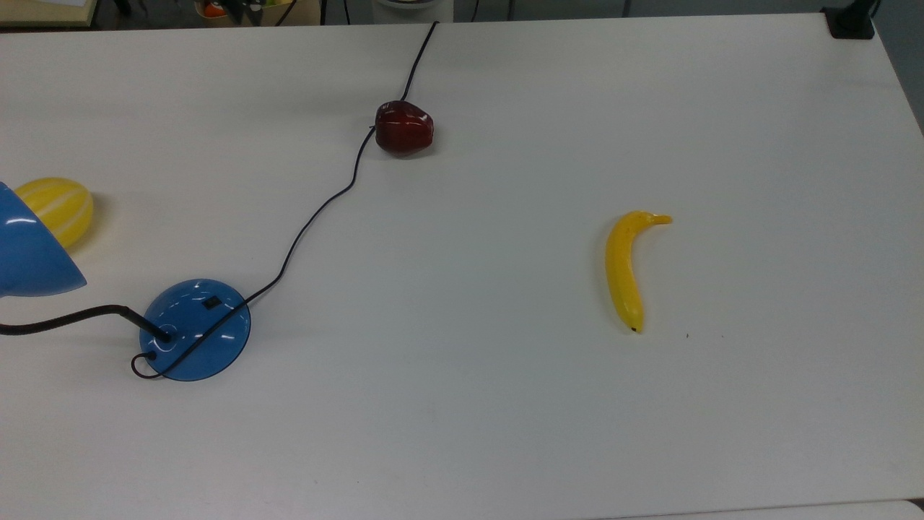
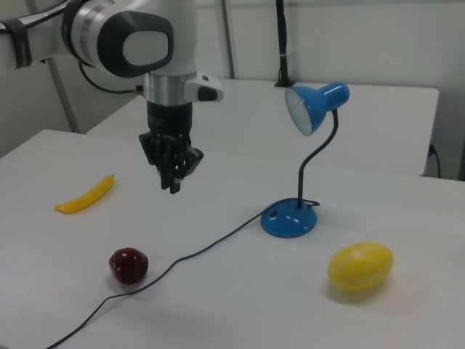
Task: Turn on desk lamp
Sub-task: 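Move the gripper over the blue lamp base and lower it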
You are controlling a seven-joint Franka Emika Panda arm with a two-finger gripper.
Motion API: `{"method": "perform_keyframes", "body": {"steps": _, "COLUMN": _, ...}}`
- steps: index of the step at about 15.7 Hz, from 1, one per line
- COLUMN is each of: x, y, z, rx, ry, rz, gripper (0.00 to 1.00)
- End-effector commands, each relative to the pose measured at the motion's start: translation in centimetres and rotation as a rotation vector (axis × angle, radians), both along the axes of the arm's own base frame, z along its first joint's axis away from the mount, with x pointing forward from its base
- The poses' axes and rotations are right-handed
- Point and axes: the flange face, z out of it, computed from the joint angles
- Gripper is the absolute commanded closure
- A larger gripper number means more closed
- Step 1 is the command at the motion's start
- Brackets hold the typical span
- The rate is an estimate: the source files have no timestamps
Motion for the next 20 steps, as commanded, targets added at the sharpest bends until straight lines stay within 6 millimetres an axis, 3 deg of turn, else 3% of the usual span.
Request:
{"method": "perform_keyframes", "body": {"steps": 1, "x": 0.3, "y": 0.6, "z": 0.2, "rx": 0.004, "ry": -0.015, "rz": -0.002, "gripper": 1.00}}
{"method": "perform_keyframes", "body": {"steps": 3, "x": 1.0, "y": 0.5, "z": 0.2, "rx": -0.002, "ry": -0.063, "rz": -0.021, "gripper": 1.00}}
{"method": "perform_keyframes", "body": {"steps": 10, "x": 5.5, "y": -1.2, "z": -3.4, "rx": -0.052, "ry": -0.196, "rz": -0.182, "gripper": 1.00}}
{"method": "perform_keyframes", "body": {"steps": 14, "x": 8.8, "y": -3.0, "z": -7.3, "rx": -0.079, "ry": -0.299, "rz": -0.285, "gripper": 1.00}}
{"method": "perform_keyframes", "body": {"steps": 17, "x": 10.1, "y": -4.6, "z": -9.4, "rx": -0.100, "ry": -0.346, "rz": -0.331, "gripper": 1.00}}
{"method": "perform_keyframes", "body": {"steps": 20, "x": 12.2, "y": -5.2, "z": -12.8, "rx": -0.127, "ry": -0.420, "rz": -0.359, "gripper": 1.00}}
